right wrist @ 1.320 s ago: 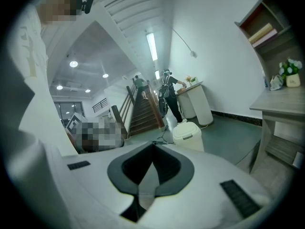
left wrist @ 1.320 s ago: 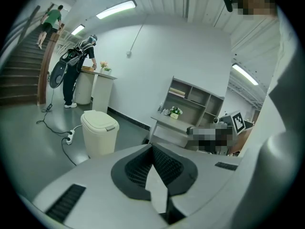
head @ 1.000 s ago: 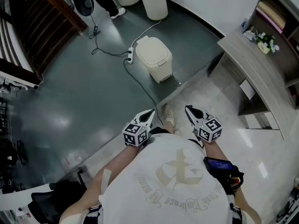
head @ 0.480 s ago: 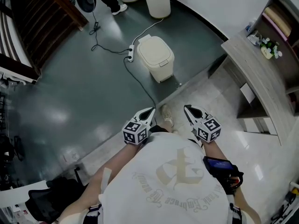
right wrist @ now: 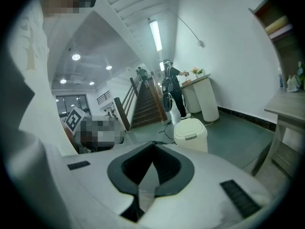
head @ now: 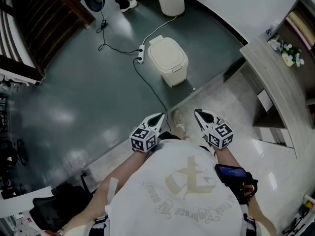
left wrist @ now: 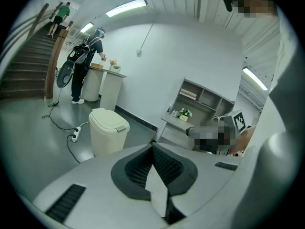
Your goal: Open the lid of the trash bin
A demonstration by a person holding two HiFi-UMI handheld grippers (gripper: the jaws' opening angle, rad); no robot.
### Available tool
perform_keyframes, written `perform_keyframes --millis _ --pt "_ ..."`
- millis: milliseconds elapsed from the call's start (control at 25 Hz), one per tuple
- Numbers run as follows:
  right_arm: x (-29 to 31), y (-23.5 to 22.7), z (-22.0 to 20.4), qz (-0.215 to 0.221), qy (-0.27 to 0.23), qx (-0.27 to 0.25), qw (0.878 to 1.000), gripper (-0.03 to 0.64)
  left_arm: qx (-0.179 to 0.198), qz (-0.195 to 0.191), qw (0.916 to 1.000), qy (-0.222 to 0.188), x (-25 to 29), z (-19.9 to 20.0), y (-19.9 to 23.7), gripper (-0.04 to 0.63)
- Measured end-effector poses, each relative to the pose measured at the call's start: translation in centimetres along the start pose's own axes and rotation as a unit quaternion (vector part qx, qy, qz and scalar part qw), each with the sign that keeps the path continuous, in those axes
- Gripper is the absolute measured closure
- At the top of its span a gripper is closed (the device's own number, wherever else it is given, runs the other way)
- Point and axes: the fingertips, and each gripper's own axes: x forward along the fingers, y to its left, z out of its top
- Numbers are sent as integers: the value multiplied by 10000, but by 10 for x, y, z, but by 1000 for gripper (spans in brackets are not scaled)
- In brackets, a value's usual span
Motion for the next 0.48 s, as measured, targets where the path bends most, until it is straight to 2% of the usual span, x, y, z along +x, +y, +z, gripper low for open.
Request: perform_keyframes --millis 480 --pt "48 -51 20 5 137 206 9997 612 -59 74 9998 159 44 32 42 581"
